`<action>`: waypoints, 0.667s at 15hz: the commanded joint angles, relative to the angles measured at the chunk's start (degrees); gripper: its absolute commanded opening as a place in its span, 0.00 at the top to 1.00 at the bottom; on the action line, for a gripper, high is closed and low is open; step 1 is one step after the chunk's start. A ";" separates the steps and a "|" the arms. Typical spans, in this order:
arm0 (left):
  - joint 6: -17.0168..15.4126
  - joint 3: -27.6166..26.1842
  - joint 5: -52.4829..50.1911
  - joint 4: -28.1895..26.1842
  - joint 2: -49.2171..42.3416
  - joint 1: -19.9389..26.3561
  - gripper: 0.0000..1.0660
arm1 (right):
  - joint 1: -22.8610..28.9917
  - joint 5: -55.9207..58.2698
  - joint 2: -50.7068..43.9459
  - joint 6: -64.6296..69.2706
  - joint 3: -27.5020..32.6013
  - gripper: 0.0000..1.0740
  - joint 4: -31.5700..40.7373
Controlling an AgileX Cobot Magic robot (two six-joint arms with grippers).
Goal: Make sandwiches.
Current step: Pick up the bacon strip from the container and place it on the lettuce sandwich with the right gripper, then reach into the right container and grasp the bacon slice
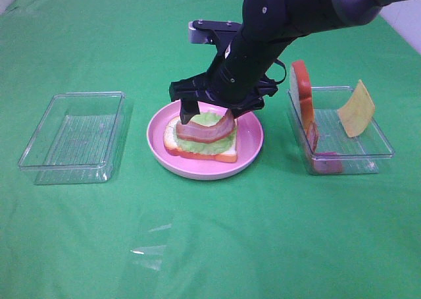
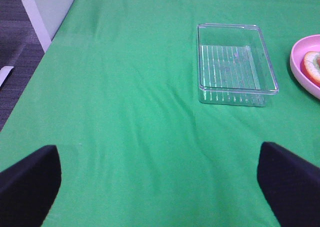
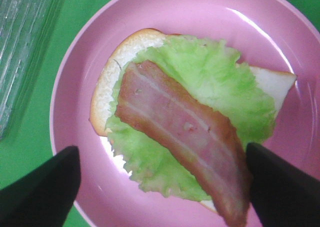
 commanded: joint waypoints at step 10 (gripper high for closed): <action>0.29 0.11 -0.57 -0.29 -1.09 0.06 0.05 | -0.23 36.21 -17.30 -2.81 -13.98 0.10 -18.74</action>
